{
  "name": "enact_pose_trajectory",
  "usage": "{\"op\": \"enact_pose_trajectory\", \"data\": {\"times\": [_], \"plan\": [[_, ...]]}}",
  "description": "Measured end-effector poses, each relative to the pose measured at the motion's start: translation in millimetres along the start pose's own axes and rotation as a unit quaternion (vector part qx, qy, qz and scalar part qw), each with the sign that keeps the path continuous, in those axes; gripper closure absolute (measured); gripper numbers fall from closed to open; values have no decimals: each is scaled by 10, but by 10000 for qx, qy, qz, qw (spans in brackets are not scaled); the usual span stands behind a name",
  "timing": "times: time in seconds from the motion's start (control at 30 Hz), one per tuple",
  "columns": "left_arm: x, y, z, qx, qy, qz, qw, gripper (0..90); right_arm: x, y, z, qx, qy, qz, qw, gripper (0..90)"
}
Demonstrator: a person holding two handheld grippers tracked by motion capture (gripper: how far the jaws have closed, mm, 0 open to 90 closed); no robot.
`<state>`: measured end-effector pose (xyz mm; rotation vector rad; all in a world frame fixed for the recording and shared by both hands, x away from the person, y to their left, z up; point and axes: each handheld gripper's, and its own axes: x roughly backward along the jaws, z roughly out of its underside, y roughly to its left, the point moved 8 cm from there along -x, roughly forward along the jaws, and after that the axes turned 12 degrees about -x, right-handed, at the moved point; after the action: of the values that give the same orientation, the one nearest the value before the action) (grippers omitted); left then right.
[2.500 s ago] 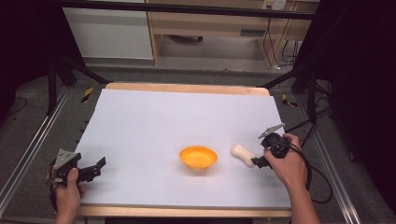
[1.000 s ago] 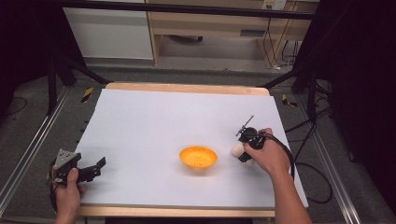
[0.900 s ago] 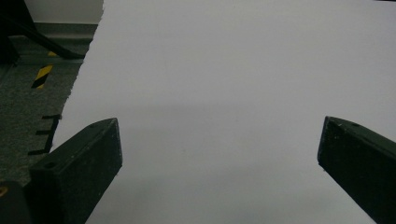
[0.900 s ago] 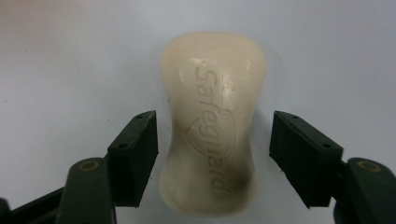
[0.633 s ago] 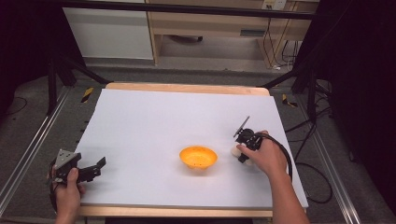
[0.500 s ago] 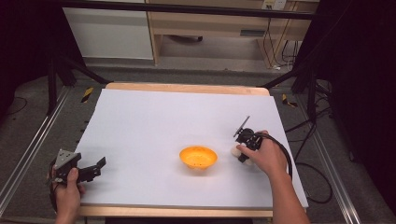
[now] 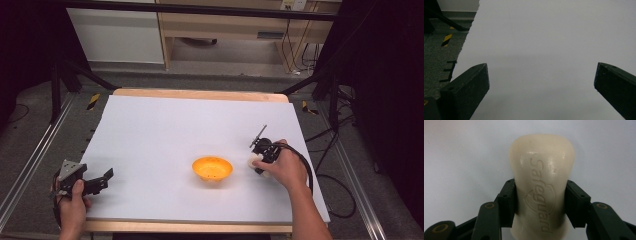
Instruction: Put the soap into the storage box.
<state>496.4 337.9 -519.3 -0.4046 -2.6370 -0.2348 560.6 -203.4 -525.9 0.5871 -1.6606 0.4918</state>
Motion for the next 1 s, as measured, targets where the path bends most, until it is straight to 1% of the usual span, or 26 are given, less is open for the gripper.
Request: {"op": "enact_pose_trajectory", "data": {"times": [0.13, 0.2, 0.23, 0.27, 0.37, 0.4, 0.43, 0.47, 0.5, 0.63, 0.67, 0.73, 0.8, 0.9, 0.93, 0.97, 1.0], "plan": [[0, 0, -1, -3, -2, -2, 10000, 0, 6, -10, 8, -17, -13, 60, 10000, 497], [1, 0, -1, 5, -7, 1, 10000, 0, 15, 10, 17, -121, -18, 18, 9999, 498], [2, 0, -1, 11, -10, 4, 10000, 0, 16, 2, 19, -20, -51, 14, 10000, 498], [1, 1, -1, 11, -12, 5, 10000, 0, 29, 20, 28, -97, -18, -8, 10000, 498], [2, -1, -1, 6, -11, 1, 10000, 0, 66, 33, 31, -149, -98, -71, 9998, 498], [3, -1, -1, 7, -15, 5, 10000, 0, 94, 48, 36, -243, -71, -88, 9996, 499], [3, -1, -1, 12, -19, 4, 10000, 0, 108, 37, 27, -134, -149, -77, 9998, 498], [3, -1, -1, 12, -20, 3, 10000, 0, 124, 48, 23, -143, -188, -100, 9997, 499], [4, -2, -1, 11, -20, 2, 10000, 0, 152, 64, 26, -196, -143, -106, 9997, 498], [4, 0, -1, 14, -19, -1, 10000, 0, 229, 110, 4, -133, -197, -161, 9996, 498], [4, 1, -1, 22, -19, -5, 10000, 0, 243, 115, -5, -57, -227, -170, 9996, 498], [3, 4, -2, 32, -25, -4, 10000, 0, 278, 147, -24, 2, -241, -217, 9995, 498], [4, 4, -3, 37, -31, 1, 10000, 0, 312, 177, -45, 16, -262, -228, 9994, 498], [4, 5, -2, 37, -25, 3, 10000, 0, 352, 222, -85, 101, -318, -264, 9991, 498], [3, 4, -2, 32, -24, -2, 10000, 0, 372, 236, -91, 102, -288, -248, 9992, 498], [3, 4, -1, 21, -18, -1, 10000, 0, 391, 260, -106, 74, -297, -285, 9991, 498], [3, 4, -1, 18, -17, -3, 10000, 0, 405, 263, -123, 156, -346, -279, 9989, 498]]}}
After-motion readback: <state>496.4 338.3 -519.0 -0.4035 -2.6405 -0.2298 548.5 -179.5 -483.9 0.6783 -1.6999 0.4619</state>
